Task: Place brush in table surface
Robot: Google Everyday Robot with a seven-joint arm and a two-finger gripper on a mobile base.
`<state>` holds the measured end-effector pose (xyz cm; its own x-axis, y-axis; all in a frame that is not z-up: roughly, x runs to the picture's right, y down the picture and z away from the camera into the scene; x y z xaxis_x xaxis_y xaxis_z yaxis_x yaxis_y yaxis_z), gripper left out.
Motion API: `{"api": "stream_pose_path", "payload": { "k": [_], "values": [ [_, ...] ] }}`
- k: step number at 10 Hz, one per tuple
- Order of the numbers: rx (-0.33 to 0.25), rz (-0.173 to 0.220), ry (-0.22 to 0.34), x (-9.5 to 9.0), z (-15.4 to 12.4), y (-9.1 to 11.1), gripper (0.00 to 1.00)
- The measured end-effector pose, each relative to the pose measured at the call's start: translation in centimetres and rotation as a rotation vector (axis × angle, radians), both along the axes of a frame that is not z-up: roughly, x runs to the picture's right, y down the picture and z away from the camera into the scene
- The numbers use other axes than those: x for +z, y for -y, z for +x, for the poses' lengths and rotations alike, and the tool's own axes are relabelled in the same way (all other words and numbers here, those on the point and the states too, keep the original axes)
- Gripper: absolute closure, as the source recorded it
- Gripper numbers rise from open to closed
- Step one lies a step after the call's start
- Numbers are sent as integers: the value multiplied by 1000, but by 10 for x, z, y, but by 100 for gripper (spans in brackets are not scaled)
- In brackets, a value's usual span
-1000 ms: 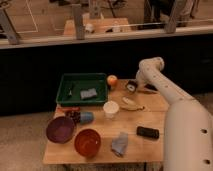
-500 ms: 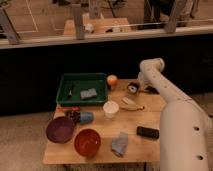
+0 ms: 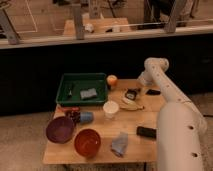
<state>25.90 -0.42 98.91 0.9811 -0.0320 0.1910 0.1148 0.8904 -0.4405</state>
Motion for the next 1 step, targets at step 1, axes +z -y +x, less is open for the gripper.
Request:
{"api": "stream_pose_path", "payload": {
  "k": [1],
  "values": [
    [17,-2,2,-2,3,3,20]
  ]
}}
